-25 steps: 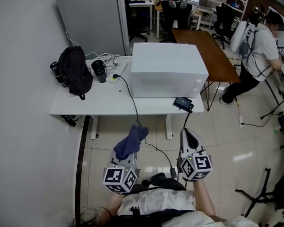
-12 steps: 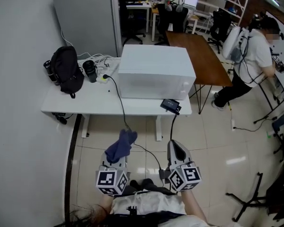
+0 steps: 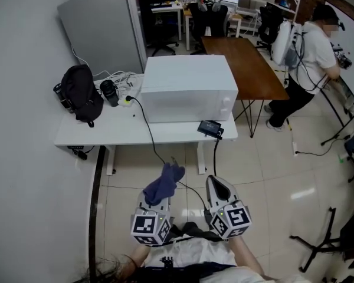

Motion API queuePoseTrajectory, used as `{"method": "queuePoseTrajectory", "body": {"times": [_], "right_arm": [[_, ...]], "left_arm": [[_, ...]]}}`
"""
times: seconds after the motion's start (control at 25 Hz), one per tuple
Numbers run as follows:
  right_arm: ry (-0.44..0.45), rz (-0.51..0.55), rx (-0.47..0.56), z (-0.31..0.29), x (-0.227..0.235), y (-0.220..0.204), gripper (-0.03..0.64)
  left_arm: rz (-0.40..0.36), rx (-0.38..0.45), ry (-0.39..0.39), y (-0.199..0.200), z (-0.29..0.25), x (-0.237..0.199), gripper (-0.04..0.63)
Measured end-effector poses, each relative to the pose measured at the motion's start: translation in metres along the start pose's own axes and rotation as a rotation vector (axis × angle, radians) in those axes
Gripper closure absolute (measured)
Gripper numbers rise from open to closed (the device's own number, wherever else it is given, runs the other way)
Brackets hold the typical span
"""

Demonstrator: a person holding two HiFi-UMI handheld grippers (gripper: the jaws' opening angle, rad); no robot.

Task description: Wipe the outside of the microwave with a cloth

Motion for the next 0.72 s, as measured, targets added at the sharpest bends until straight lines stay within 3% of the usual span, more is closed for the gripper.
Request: {"method": "queuePoseTrajectory", "body": {"times": [0.72], "right_arm": [[-0.001,0.004,-0.013,-0.0019,-0.0097,-0.0003,0.598]], "left_arm": [[-0.002,-0.011,0.015,0.0014,0.0083,-0.0068,0.546]]}}
Point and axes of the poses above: the fingertips, and each gripper's own axes: z backward along the fingers, x to its right, y out of its top, the point moved 10 cm from there along z, backward along the fingers, and after that the axes turned 9 degrees about -z, right-handed, at the moved point
